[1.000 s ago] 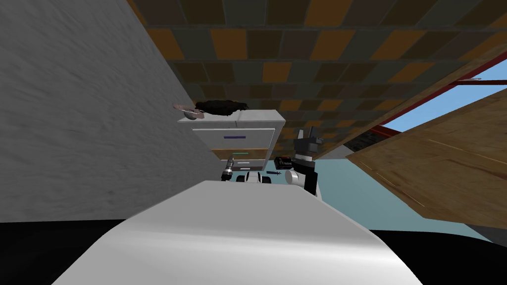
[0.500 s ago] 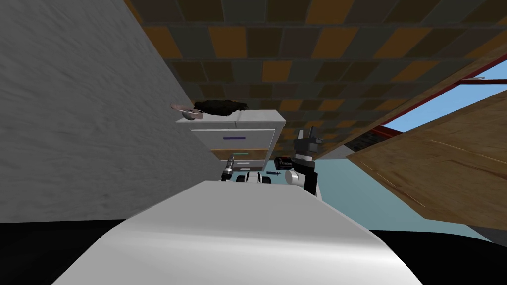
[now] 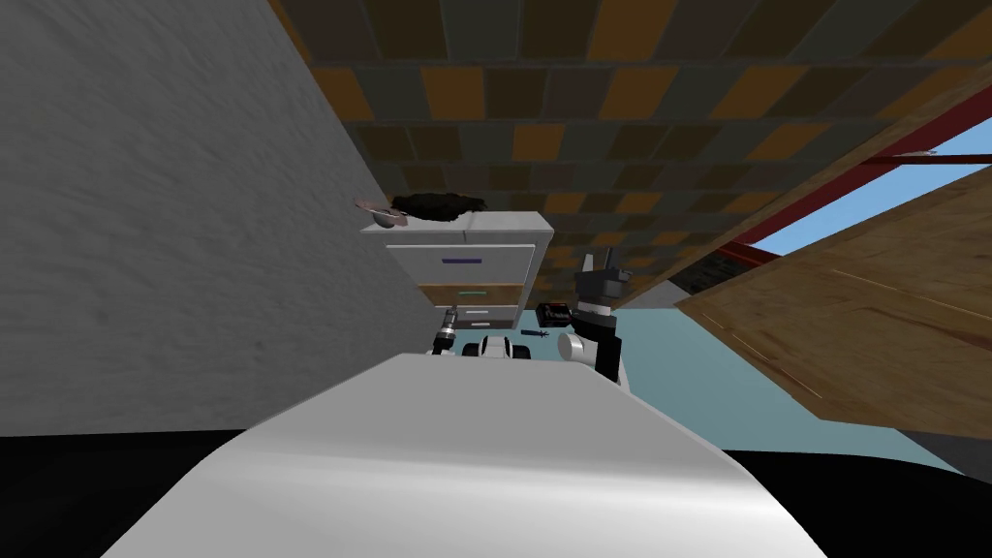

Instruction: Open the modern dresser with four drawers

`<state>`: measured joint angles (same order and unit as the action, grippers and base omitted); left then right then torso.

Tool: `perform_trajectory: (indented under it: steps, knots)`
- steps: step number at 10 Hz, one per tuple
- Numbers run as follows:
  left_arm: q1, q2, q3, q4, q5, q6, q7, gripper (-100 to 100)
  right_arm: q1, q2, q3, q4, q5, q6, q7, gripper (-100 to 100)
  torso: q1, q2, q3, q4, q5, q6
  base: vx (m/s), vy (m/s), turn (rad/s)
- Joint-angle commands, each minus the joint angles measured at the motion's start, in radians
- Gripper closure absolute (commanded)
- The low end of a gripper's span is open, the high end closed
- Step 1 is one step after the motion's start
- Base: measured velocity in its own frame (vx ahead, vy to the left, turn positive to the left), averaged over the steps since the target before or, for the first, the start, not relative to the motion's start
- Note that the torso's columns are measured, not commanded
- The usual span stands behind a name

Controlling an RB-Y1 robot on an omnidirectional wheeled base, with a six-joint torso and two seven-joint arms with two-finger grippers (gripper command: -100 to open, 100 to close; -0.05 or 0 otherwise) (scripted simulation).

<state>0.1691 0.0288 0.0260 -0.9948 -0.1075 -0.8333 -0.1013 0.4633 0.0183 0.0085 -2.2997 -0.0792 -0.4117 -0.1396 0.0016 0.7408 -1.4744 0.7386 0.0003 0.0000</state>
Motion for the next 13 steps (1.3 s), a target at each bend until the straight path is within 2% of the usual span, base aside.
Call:
perform_trajectory:
  steps: [1,2,5,6,7,8,11,12,13]
  knots:
    - [0.0,0.001,-0.002,-0.007,-0.001,0.007,0.002,100,0.0,0.0,0.0,0.0,0.0,0.0,0.0,0,-0.001,0.001,0.0,0.0,0.0,0.0,-0.121,-0.006,0.003]
    - [-0.001,0.039,-0.001,-0.008,-0.001,0.009,0.002,-100,0.0,0.0,0.0,0.0,0.0,0.0,0.0,0,-0.002,-0.007,-0.004,-0.001,0.0,0.0,-0.021,0.0,-0.004]
    - [-0.006,0.091,0.0,-0.011,0.0,0.013,0.003,-100,0.001,0.0,0.0,0.0,0.0,0.0,0.0,0,-0.002,-0.007,-0.005,-0.002,0.0,0.0,0.026,-0.001,-0.001]
    - [-0.022,0.084,0.003,-0.01,0.004,0.031,0.004,-100,0.001,0.0,0.0,0.0,0.0,0.0,0.0,0,-0.002,-0.004,-0.002,-0.001,0.0,0.0,0.113,0.013,-0.013]
    - [-0.03,0.099,0.005,-0.01,0.005,0.04,0.005,-100,0.001,0.0,0.0,0.0,0.0,0.0,0.0,0,-0.001,-0.006,-0.003,-0.001,0.0,0.0,0.166,0.0,-0.018]
    - [-0.041,0.054,0.007,-0.005,0.008,0.056,0.006,-100,0.001,0.0,0.0,0.0,0.0,0.0,0.0,0,-0.002,-0.007,-0.004,-0.002,0.0,0.0,0.179,-0.02,-0.012]
    - [-0.044,0.0,0.008,-0.003,0.009,0.061,0.007,-100,0.001,0.0,0.0,0.0,0.0,0.0,0.0,0,-0.001,0.003,0.002,0.001,0.0,0.0,0.059,0.003,-0.001]
    - [-0.048,0.013,0.009,0.002,0.009,0.06,0.006,-100,0.0,0.0,0.0,0.0,0.0,0.0,0.0,0,-0.001,0.004,0.003,0.001,0.0,0.0,0.0,0.0,0.0]
    - [-0.066,0.015,0.012,-0.007,0.011,0.086,0.008,-100,0.0,0.0,0.0,0.0,0.0,0.0,0.0,0,-0.001,0.001,0.001,0.001,0.0,0.0,0.038,-0.003,-0.003]
